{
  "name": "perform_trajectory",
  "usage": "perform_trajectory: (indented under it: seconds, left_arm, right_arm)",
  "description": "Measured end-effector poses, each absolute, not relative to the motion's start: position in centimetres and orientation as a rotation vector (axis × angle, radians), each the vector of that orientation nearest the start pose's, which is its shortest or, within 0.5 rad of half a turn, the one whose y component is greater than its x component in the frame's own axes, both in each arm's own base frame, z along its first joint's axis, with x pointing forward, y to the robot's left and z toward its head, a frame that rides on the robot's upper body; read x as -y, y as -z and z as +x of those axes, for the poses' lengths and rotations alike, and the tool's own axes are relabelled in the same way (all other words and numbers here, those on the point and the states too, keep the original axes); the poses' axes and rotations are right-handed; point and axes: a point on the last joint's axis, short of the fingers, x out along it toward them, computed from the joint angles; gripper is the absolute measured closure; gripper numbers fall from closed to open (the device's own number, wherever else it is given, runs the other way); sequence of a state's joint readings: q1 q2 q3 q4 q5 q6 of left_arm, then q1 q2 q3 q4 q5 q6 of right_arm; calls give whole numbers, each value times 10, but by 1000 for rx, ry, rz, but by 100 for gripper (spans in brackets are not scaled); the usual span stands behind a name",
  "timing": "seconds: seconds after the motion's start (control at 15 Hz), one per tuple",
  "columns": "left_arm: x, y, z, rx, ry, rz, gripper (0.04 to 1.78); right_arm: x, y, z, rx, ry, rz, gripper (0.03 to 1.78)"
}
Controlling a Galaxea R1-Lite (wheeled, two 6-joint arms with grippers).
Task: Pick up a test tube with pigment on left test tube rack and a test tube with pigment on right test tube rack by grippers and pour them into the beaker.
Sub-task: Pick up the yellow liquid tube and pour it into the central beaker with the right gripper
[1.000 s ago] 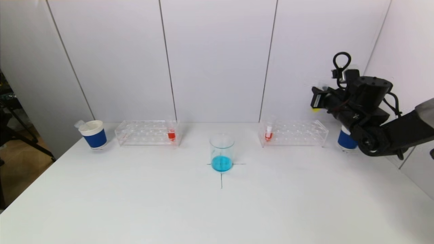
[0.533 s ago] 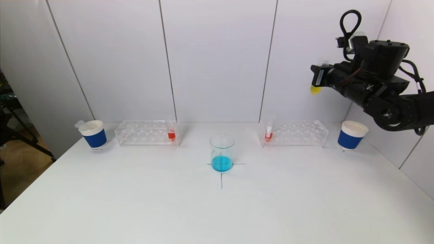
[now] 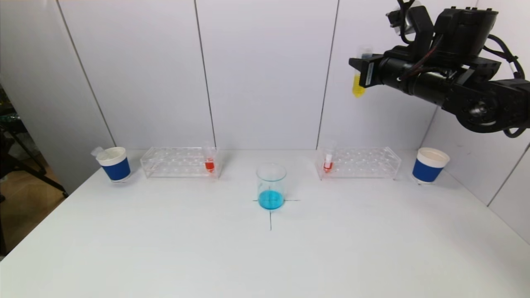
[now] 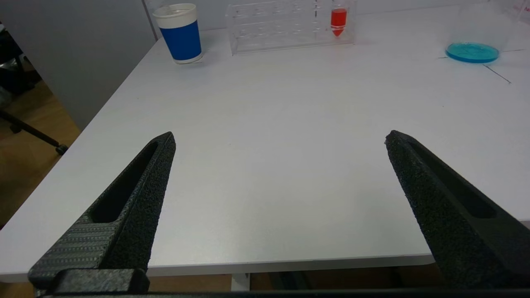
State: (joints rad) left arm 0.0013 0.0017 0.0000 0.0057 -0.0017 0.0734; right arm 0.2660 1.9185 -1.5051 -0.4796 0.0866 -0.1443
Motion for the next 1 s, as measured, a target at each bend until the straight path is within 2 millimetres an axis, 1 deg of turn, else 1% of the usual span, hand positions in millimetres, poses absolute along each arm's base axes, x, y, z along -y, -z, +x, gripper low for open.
perform_trajectory:
  seconds: [0.13,0.27,0.6,0.73,1.0]
  left_arm:
    - [0,-75,-23,-8,0,73,5]
    - [0,-75,-23,-8,1,73,5]
    - [0,-75,-23,-7,1,73,5]
    - [0,-75,-23,-7,1,73,5]
    - [0,-75,-23,-7,0,73,5]
  right_arm:
    - [-113,-287,383,121,-421,-238,132]
    - [-119,-283,389,153,-499,-326,132]
    - [-128,-264,409,236,-682,-527,132]
    - [-128,-258,414,264,-738,-581,132]
    - [-121,-248,421,330,-817,-701,131]
